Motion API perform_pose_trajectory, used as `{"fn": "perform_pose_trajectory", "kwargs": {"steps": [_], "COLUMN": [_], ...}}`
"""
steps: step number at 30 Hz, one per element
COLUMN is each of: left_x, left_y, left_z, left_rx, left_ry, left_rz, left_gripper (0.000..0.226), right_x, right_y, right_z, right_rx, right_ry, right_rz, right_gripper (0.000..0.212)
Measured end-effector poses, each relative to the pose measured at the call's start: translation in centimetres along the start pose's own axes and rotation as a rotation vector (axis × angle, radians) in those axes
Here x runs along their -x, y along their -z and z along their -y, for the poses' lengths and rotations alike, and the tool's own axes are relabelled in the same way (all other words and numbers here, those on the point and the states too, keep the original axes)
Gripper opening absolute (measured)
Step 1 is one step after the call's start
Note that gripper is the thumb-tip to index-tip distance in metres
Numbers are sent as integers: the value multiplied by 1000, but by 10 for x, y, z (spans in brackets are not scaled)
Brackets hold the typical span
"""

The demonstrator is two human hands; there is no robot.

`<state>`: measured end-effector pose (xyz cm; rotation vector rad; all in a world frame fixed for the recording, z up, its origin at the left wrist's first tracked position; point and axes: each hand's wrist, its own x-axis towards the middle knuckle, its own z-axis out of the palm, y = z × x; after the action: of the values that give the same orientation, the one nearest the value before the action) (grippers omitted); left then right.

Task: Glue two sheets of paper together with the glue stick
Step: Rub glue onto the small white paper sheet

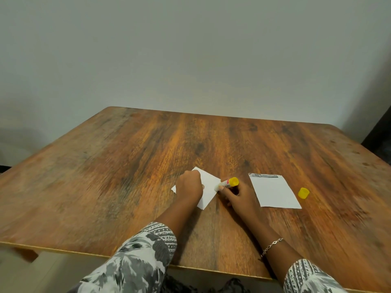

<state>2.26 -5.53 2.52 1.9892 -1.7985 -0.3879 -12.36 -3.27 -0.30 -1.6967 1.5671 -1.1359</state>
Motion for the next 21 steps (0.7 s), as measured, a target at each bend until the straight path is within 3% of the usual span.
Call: {"fn": "perform_pose_trajectory", "kwargs": {"steps": [10, 21], "left_x": [-3, -2], "left_y": [0, -2], "left_z": [3, 5], "left_rx": [42, 71], "left_ry": [45, 63], "left_rz": [12, -24], "left_gripper": [30, 29], "right_x": [17, 34], "right_y": [1, 0], "right_z": [14, 27], "right_rx": [-33, -73], "right_ry": [96, 220], "right_rz": [83, 189], "right_gripper": [8, 15]}}
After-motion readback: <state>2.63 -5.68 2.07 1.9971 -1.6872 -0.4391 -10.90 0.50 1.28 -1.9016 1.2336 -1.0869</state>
